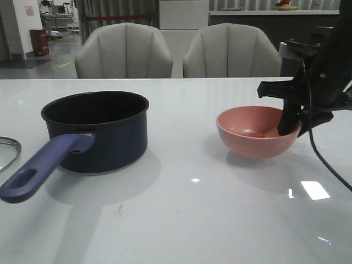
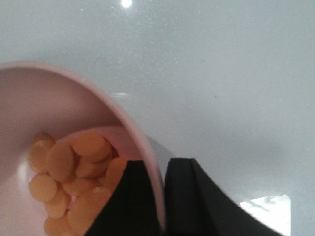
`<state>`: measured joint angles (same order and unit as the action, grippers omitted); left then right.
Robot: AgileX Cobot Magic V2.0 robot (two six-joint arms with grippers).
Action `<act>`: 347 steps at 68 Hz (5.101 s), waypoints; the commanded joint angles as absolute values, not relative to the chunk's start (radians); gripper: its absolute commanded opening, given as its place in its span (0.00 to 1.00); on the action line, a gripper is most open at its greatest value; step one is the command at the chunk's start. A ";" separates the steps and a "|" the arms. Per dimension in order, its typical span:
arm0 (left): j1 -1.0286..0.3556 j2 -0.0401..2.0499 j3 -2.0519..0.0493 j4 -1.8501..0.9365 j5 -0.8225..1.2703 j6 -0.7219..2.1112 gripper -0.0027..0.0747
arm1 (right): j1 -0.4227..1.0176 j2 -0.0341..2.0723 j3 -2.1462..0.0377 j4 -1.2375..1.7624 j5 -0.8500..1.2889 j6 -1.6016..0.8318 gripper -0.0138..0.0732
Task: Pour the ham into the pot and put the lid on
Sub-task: 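Grasp the rim of the pink bowl with the right gripper, then lift the pink bowl and carry it over the saucepan, then tilt the pink bowl with the right gripper to pour slices into saucepan, then carry the empty pink bowl back and lower it onto the table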
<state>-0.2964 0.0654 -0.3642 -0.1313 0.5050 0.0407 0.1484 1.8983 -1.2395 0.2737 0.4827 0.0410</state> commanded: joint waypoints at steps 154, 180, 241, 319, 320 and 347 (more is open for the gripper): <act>-0.304 0.079 -0.391 -0.138 0.425 0.039 0.81 | 0.687 1.933 -1.678 -0.390 -0.262 -0.219 0.31; -0.304 0.079 -0.391 -0.138 0.425 0.039 0.81 | 0.696 1.933 -1.658 -0.209 -0.326 -0.283 0.31; -0.304 0.079 -0.391 -0.138 0.425 0.039 0.81 | 0.730 1.990 -1.432 0.104 -0.812 -0.894 0.31; -0.304 0.079 -0.391 -0.138 0.425 0.039 0.81 | 0.742 1.788 -1.392 0.819 -0.533 -1.014 0.31; -0.304 0.079 -0.391 -0.138 0.425 0.039 0.81 | 0.741 1.784 -1.392 0.827 -0.524 -1.021 0.31; -0.304 0.079 -0.391 -0.138 0.425 0.039 0.81 | 0.687 1.550 -1.333 1.501 -0.348 -1.726 0.31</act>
